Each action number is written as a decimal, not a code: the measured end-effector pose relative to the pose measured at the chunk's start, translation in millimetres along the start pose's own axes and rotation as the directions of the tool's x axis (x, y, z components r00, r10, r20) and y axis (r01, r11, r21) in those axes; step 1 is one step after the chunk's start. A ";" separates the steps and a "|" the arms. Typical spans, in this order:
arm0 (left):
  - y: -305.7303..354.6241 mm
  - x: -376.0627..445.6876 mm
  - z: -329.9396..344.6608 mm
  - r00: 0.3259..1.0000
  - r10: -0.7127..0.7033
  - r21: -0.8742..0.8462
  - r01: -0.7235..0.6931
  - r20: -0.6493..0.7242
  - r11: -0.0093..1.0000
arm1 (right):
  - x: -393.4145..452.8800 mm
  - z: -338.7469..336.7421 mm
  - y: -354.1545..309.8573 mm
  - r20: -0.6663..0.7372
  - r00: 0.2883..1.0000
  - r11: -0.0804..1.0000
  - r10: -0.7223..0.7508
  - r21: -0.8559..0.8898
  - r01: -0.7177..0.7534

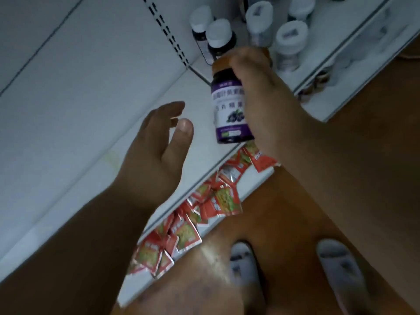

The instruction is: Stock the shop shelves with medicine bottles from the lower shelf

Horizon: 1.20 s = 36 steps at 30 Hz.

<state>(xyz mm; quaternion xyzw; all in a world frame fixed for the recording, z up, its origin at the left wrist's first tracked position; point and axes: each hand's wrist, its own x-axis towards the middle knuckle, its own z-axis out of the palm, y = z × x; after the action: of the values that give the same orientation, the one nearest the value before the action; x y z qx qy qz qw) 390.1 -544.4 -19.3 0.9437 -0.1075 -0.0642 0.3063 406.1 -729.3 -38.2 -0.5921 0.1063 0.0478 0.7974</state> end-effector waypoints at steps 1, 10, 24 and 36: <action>21.5 -15.8 -10.6 0.999 -0.024 -0.010 0.024 0.042 1.000 | -18.2 -3.3 -17.7 0.001 1.000 1.000 0.000 -0.007 0.000; 209.8 -137.1 -122.7 0.999 -0.034 0.001 0.034 0.008 0.999 | -174.4 13.6 -223.6 0.158 0.985 0.983 -0.062 -0.162 0.088; 164.5 -278.9 -307.5 0.960 -0.030 0.002 0.032 -0.280 0.999 | -270.9 229.7 -303.6 0.481 0.835 0.894 -0.269 -0.197 0.402; 11.0 -312.6 -421.0 0.930 -0.159 0.041 0.182 -0.331 0.982 | -250.2 431.7 -261.7 0.624 0.751 0.827 -0.213 -0.294 0.479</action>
<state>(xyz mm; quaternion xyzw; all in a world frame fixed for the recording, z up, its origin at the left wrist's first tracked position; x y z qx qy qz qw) 164.3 -239.8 343.1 0.9572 0.0250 0.0704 0.2795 264.4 -381.9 382.0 -0.7228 -0.2635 0.0909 0.6323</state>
